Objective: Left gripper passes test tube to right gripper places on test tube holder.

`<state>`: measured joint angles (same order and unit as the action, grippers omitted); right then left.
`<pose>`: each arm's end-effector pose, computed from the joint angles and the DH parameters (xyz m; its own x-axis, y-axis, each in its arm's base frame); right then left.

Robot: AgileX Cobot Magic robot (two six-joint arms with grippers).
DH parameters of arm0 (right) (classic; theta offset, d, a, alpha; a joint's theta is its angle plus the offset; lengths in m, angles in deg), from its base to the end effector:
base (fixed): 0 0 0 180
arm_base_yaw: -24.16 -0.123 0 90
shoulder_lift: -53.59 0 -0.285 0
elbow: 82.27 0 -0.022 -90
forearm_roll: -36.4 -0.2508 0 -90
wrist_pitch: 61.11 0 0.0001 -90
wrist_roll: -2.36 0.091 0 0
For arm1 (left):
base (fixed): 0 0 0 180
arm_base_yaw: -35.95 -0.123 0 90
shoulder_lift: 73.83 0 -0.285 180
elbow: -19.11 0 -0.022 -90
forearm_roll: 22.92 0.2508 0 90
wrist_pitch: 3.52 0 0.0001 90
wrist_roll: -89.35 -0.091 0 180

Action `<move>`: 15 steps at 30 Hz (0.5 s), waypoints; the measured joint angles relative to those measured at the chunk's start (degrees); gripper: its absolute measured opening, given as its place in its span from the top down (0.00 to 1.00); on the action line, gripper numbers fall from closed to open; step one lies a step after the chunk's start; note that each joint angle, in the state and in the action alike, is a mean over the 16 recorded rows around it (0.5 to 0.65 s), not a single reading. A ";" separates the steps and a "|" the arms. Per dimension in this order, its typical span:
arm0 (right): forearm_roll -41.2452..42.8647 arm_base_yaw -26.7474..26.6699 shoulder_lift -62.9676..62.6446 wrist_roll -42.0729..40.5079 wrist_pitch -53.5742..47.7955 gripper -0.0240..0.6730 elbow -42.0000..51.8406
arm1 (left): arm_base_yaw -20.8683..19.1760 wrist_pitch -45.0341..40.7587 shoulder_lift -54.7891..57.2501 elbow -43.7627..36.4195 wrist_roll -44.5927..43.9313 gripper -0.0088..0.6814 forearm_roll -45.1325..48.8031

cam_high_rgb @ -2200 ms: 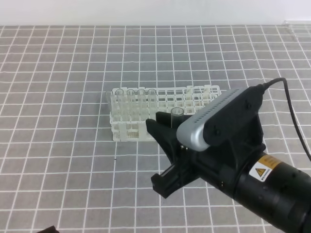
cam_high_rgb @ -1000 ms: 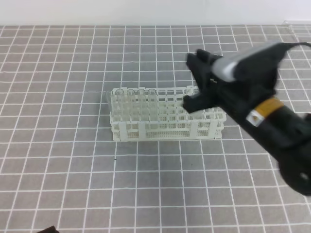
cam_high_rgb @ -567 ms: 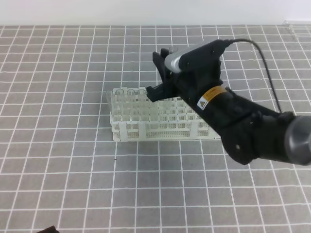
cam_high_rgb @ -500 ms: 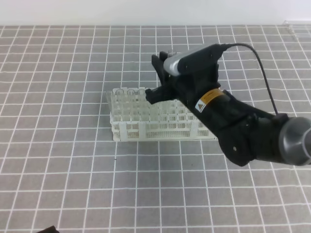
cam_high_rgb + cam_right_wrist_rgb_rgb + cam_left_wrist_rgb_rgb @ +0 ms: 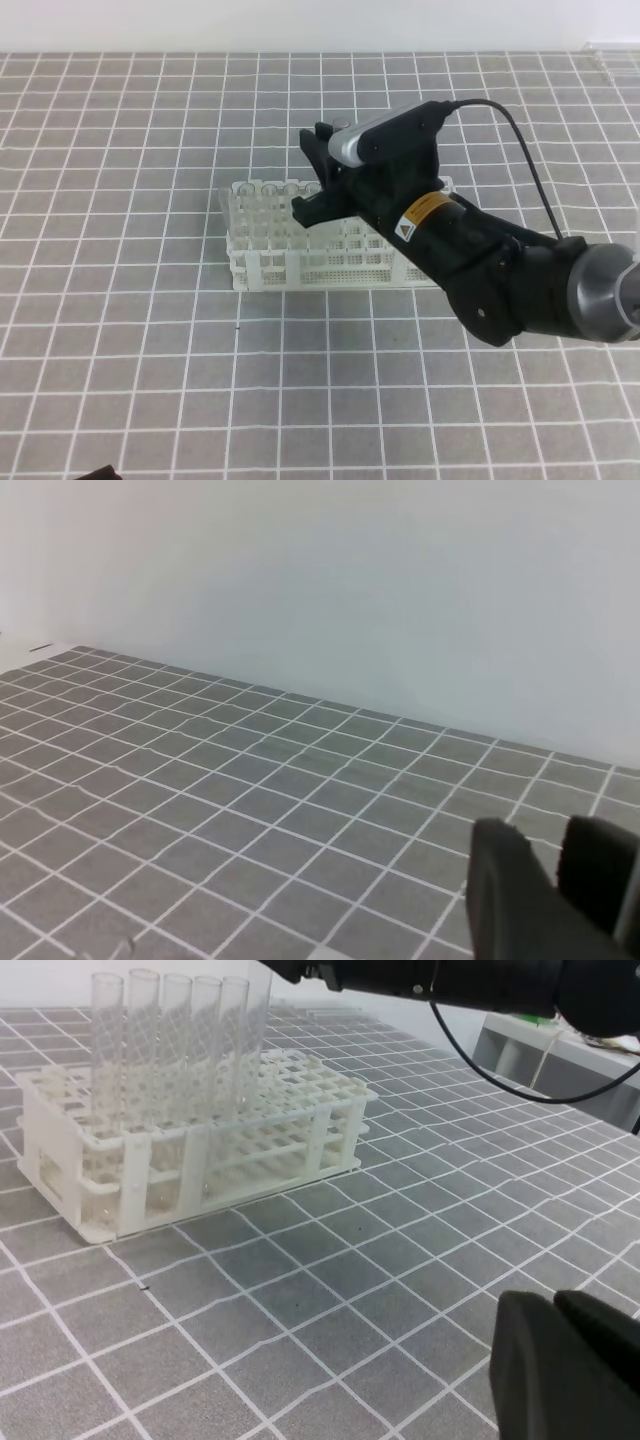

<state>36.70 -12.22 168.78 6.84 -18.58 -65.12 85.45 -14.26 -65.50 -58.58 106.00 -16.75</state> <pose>0.3319 0.2449 0.2284 -0.0416 0.0616 -0.9972 -0.5945 0.8006 0.0743 0.0384 -0.0422 0.1929 -0.2118 -0.0349 -0.9767 0.7207 0.6694 -0.1802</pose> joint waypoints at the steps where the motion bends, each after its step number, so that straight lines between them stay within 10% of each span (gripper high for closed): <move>1: 0.19 0.02 0.00 0.13 0.02 0.84 0.00 | 0.00 -0.06 -0.03 0.05 0.01 0.99 0.00; 15: 0.45 0.30 0.00 -0.52 -0.34 0.84 0.00 | 0.00 0.00 0.00 0.05 0.00 0.99 0.00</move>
<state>37.16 -11.91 168.78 6.32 -18.92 -65.12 85.45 -14.26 -65.50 -58.53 106.00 -16.75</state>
